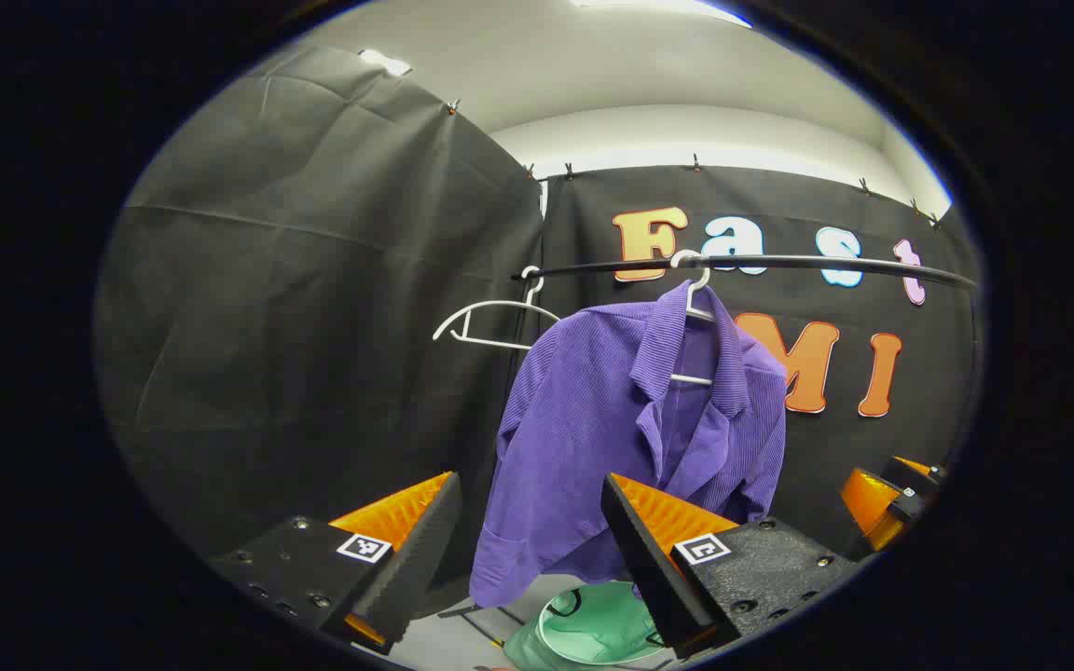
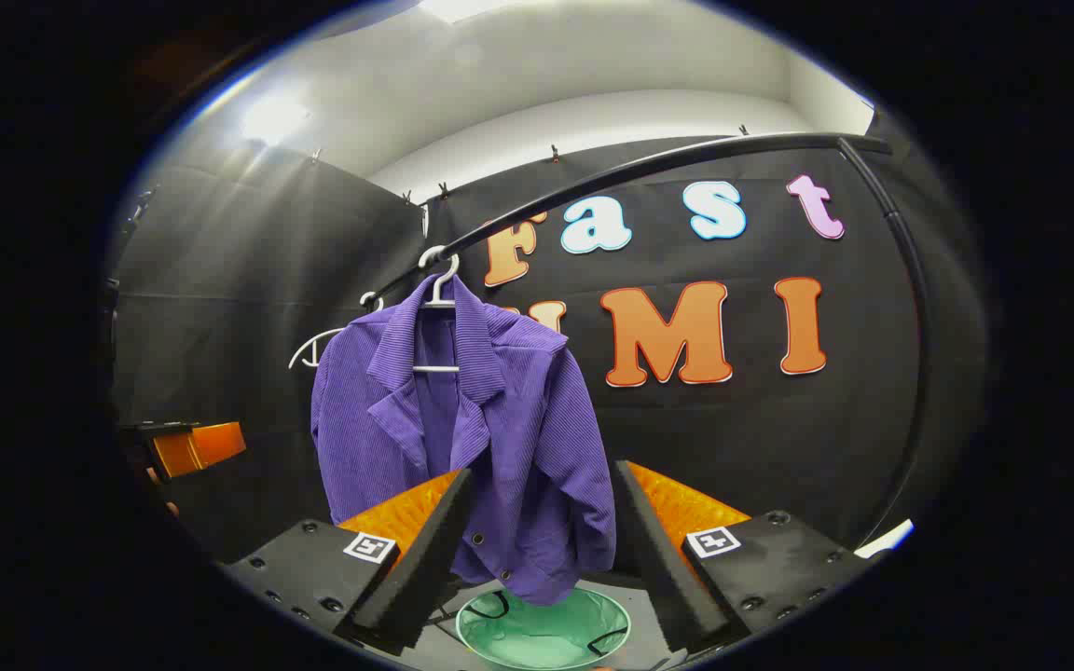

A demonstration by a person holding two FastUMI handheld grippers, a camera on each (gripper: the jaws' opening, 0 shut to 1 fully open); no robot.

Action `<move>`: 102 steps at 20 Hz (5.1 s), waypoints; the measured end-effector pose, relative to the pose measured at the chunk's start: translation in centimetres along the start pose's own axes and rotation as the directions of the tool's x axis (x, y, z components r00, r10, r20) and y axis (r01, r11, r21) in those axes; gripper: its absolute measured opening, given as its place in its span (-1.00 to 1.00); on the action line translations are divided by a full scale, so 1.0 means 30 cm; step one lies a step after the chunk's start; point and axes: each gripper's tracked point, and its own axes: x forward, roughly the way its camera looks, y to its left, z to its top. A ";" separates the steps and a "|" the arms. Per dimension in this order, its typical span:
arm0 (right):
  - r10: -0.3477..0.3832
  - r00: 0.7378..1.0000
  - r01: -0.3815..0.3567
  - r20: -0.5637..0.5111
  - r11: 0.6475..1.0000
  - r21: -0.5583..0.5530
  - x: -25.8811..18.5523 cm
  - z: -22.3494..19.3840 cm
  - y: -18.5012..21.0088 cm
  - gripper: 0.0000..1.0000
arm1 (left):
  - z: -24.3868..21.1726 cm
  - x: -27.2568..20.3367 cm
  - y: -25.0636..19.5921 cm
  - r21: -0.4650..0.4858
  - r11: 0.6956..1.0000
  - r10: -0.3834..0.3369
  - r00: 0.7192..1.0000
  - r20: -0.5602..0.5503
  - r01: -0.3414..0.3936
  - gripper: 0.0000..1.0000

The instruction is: Grasp the clothes on the hanger with both hands and then place them into the laundry hamper below.

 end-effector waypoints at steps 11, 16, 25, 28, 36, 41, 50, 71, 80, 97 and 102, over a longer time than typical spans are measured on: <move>0.011 0.999 -0.011 -0.041 1.000 -0.004 0.052 -0.027 0.067 0.87 | 0.003 0.067 -0.069 0.027 0.998 -0.064 0.998 0.004 0.064 0.86; 0.030 0.998 -0.029 -0.050 0.999 0.013 0.072 -0.031 0.110 0.89 | -0.010 0.082 -0.070 0.021 0.996 -0.087 0.996 -0.009 0.087 0.91; 0.109 0.992 -0.106 -0.069 0.993 0.043 0.235 -0.068 0.229 0.76 | -0.032 0.206 -0.133 0.042 0.988 -0.146 0.989 0.009 0.146 0.86; 0.132 0.987 -0.126 -0.087 0.989 0.077 0.310 -0.093 0.257 0.40 | -0.040 0.248 -0.164 0.037 0.984 -0.174 0.985 0.000 0.174 0.91; 0.156 0.976 -0.139 -0.151 0.983 0.121 0.533 -0.201 0.307 -0.24 | -0.075 0.332 -0.210 0.044 0.978 -0.205 0.979 -0.024 0.206 0.92; 0.153 0.965 -0.115 -0.212 0.976 0.184 0.634 -0.287 0.318 -0.24 | -0.074 0.340 -0.195 0.035 0.980 -0.194 0.981 -0.027 0.195 0.92; 0.130 0.969 -0.099 -0.210 0.983 0.152 0.743 -0.303 0.302 -0.74 | -0.080 0.380 -0.179 0.024 0.982 -0.186 0.982 -0.029 0.187 0.92; 0.236 0.958 -0.178 -0.160 0.933 0.312 0.718 -0.180 0.066 -0.98 | -0.200 0.652 -0.474 -0.013 0.968 -0.253 0.965 -0.069 0.252 0.52; 0.258 0.951 -0.152 -0.168 0.867 0.474 0.781 -0.137 -0.027 -0.84 | -0.175 0.685 -0.377 -0.004 0.962 -0.273 0.957 -0.093 0.274 -1.00; 0.127 0.992 -0.115 0.024 0.784 0.610 0.902 0.216 -0.309 -0.84 | 0.214 0.717 0.011 -0.069 0.956 -0.284 0.958 0.024 0.285 -1.00; 0.133 0.991 -0.116 0.019 0.782 0.612 1.006 0.269 -0.365 -0.98 | 0.351 0.753 0.055 -0.041 0.960 -0.271 0.959 0.086 0.275 -1.00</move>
